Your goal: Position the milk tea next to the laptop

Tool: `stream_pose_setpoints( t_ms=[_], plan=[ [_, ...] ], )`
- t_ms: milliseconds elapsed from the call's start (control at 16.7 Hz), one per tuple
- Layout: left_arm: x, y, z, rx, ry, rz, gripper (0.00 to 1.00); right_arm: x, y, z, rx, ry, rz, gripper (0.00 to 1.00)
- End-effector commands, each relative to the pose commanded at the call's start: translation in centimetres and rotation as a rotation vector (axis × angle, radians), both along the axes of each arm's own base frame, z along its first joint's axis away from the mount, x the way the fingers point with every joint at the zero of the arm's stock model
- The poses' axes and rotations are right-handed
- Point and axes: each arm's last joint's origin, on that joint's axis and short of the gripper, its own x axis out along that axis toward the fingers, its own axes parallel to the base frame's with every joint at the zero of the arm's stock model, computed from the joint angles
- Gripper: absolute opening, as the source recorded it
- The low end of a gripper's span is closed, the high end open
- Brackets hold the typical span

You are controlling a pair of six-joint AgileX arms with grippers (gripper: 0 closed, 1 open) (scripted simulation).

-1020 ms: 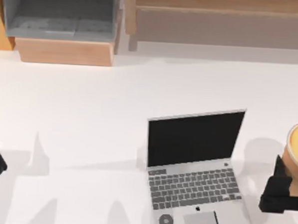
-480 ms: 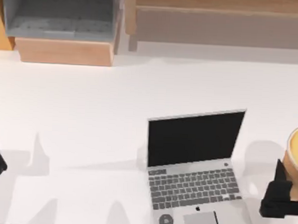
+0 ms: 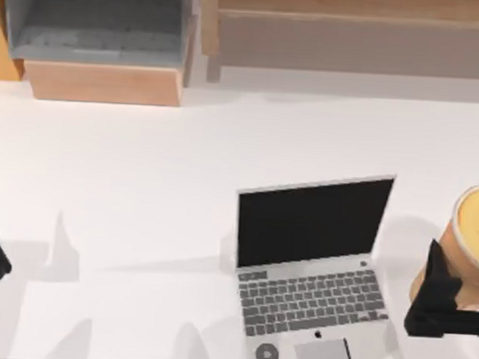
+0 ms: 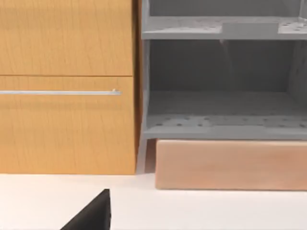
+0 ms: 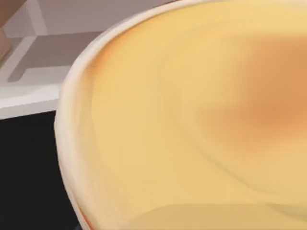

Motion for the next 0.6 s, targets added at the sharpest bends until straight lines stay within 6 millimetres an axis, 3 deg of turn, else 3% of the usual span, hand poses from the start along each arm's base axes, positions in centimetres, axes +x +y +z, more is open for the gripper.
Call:
stream_pose_setpoints(
  t_ms=[300,600],
  plan=[
    [0.0,0.0,0.0,0.0,0.0,0.0,1.0,0.2,-0.1,-0.1,0.049,-0.03,-0.026,0.0],
    [0.0,0.0,0.0,0.0,0.0,0.0,1.0,0.1,-0.7,-2.1,-0.008,-0.002,-0.047,0.0]
  ],
)
